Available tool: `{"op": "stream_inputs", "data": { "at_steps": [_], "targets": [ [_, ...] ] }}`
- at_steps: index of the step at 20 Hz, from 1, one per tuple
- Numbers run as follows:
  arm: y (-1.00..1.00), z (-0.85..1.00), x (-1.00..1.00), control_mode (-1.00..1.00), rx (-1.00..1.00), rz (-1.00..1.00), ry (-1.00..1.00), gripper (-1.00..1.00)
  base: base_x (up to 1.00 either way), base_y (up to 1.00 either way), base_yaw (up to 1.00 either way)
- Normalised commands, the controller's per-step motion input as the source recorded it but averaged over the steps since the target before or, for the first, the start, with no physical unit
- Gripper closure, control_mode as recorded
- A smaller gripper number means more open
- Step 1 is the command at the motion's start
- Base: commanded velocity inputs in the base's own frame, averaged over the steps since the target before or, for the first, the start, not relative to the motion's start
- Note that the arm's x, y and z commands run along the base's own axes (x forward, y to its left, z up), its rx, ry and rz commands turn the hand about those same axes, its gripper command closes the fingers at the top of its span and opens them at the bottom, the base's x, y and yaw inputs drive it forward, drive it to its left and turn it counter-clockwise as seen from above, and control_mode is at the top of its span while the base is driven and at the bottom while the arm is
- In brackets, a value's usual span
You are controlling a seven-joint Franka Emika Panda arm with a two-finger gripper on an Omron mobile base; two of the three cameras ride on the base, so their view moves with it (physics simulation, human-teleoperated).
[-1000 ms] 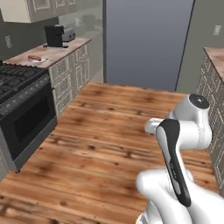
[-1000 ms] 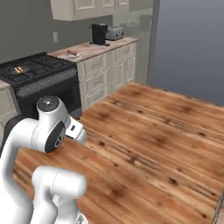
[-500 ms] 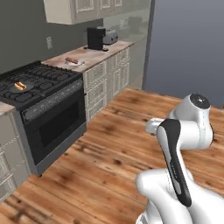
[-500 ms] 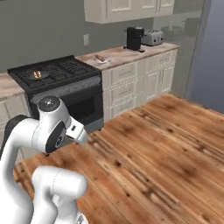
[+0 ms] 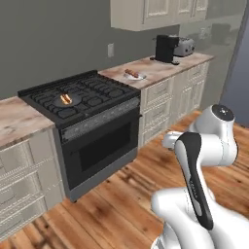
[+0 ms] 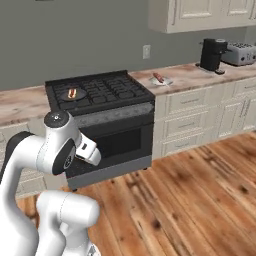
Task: Place the cold items (eggplant and orange) from the fridge in one tupperware on the dining counter. Place the warm items (hot dog and kebab skewer) in the stove area in another tupperware.
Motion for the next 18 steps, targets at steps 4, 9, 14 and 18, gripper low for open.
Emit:
{"op": "stream_inputs", "data": {
  "at_steps": [4,9,14,18],
  "targets": [
    [0.00,0.00,0.00,1.00,0.00,0.00,0.00,-1.00,0.81,-0.32,0.47],
    [0.00,0.00,0.00,1.00,0.00,0.00,0.00,-1.00,0.78,-0.31,0.44],
    [0.00,0.00,0.00,1.00,0.00,0.00,0.00,-1.00,0.73,-0.19,0.40],
    [0.00,0.00,0.00,1.00,0.00,0.00,0.00,-1.00,0.65,-0.08,0.35]
  ]
}}
